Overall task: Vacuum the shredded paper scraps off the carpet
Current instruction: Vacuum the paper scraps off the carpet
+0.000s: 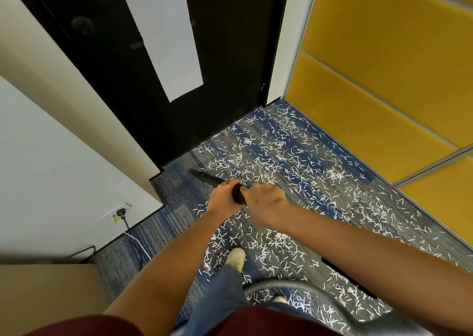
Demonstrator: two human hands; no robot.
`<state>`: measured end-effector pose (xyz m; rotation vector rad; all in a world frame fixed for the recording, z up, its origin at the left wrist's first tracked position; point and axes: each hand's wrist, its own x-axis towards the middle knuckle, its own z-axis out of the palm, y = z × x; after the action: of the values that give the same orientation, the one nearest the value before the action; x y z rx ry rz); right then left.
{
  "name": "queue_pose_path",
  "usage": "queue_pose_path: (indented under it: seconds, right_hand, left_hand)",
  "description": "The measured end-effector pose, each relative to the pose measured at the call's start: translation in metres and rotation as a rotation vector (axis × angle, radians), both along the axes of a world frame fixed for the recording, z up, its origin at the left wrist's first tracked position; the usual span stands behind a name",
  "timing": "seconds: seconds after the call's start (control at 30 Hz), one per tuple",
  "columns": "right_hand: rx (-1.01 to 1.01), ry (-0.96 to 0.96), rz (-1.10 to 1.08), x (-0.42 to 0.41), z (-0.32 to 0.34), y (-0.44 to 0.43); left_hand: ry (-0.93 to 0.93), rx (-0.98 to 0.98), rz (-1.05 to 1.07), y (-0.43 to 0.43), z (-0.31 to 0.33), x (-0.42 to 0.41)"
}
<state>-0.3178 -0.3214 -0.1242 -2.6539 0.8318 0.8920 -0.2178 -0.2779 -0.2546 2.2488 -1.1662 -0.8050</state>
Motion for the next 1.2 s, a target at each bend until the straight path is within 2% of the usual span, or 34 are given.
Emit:
queue_pose_path:
  seconds: [0.4,0.8,0.93,1.07,1.2]
  right_hand:
    - [-0.046,0.056,-0.111,-0.026,-0.002,-0.01]
    - [0.026,0.012,-0.082,-0.04,-0.018,0.02]
    - [0.046,0.029,-0.143,-0.058,-0.019,0.017]
    - [0.11,0.023,-0.246,-0.091,-0.021,0.013]
    - [0.067,0.024,-0.272,-0.109,-0.028,0.018]
  left_hand:
    - [0.021,0.005,-0.097,-0.024,0.002,-0.029]
    - [-0.049,0.077,-0.129,0.015,-0.013,-0.031]
    - [-0.043,0.066,-0.151,0.012,-0.015,-0.048]
    - [-0.04,0.117,-0.261,0.005,-0.018,-0.073]
    - [-0.053,0.117,-0.295,0.001,-0.027,-0.092]
